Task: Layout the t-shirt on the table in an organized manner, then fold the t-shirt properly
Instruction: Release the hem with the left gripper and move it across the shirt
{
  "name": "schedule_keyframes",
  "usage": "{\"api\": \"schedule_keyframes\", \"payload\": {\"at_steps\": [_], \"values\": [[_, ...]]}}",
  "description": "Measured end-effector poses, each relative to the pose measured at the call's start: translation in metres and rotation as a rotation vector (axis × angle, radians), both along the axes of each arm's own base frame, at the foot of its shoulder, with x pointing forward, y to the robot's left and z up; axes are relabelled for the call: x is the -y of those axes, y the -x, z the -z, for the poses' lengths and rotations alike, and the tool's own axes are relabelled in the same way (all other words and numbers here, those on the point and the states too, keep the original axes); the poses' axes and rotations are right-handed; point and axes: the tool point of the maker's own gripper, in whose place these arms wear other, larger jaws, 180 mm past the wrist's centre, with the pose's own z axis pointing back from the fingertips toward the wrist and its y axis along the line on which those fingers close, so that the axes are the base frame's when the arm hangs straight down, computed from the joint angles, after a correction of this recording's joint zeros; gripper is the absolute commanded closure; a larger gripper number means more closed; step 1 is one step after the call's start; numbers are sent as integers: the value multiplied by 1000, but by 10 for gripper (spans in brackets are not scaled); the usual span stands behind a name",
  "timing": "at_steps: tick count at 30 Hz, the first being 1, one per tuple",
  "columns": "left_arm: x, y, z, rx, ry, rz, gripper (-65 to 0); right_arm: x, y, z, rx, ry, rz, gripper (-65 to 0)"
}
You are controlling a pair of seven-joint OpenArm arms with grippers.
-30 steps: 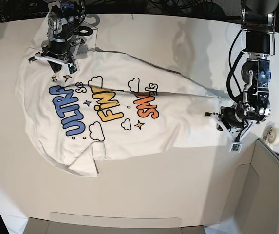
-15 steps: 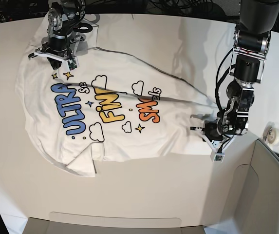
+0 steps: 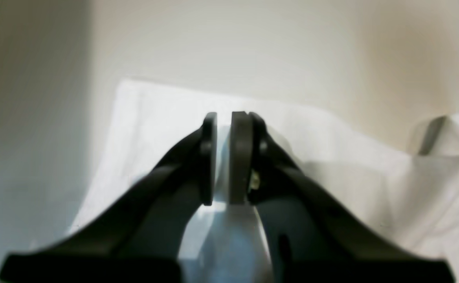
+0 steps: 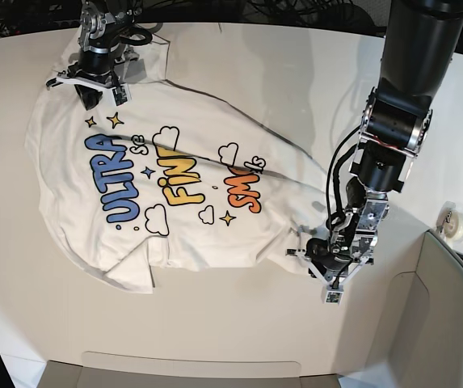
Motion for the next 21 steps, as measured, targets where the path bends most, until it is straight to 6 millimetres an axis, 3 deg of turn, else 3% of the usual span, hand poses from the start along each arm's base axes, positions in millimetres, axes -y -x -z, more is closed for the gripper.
{"api": "schedule_keyframes", "payload": {"at_steps": [3, 6, 9, 10, 11, 13, 14, 16, 18, 21], "values": [[20, -5, -15, 43, 29, 45, -53, 0, 2, -1, -3, -1, 1, 0], [30, -8, -63, 62, 29, 115, -53, -2, 6, -8, -26, -31, 25, 0], [-12, 6, -133, 101, 60, 62, -52, -13, 0, -22, -19, -102, 38, 0], [-34, 20, -150, 111, 76, 8, -52, -19, -9, -34, 26, -121, 52, 0], [-43, 36, -155, 109, 78, 4, -52, -25, -21, -47, 77, -149, 62, 0], [-63, 74, -154, 57, 56, -39, -52, -46, -57, -76, 205, -217, 46, 0], [-65, 97, -138, -27, 16, -37, -52, -57, -74, -89, 254, -241, 35, 0], [-52, 131, -119, -92, -18, 36, -51, -82, -98, -104, 280, -267, -48, 0], [-31, 158, -112, -73, -44, 138, -51, -113, -113, -111, 256, -317, -95, 0], [-28, 204, -79, -154, -75, 193, -51, -159, -139, -122, 227, -387, -145, 0]]}}
